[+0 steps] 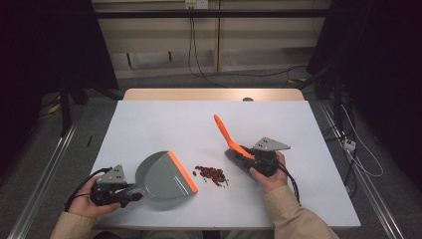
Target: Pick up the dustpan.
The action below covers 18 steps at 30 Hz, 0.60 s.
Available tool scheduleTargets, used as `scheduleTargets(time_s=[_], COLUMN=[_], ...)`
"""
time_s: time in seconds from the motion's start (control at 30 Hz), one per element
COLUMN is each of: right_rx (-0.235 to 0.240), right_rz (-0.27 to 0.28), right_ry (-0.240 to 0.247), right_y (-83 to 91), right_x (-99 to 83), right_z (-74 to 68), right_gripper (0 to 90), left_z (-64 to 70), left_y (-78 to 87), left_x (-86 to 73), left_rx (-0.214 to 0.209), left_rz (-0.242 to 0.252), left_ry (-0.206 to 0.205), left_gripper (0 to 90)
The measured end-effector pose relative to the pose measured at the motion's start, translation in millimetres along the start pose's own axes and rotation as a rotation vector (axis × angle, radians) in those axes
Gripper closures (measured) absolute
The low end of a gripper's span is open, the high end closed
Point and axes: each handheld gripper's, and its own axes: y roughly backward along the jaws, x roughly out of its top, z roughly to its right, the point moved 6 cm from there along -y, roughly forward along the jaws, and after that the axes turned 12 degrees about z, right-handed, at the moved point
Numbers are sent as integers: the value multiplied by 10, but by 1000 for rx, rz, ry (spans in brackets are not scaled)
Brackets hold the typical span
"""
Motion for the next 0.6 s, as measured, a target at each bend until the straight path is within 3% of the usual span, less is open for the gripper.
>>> scheduleTargets(time_s=[0.6], right_rx=[-22], right_rz=[-3], right_ry=[30], right_y=[-54], right_x=[-8], right_z=[-127], right_gripper=[708], left_z=[99], left_y=[-138], left_x=[74], left_rx=[-54], left_rz=[-5], left_ry=[-26], left_gripper=[638])
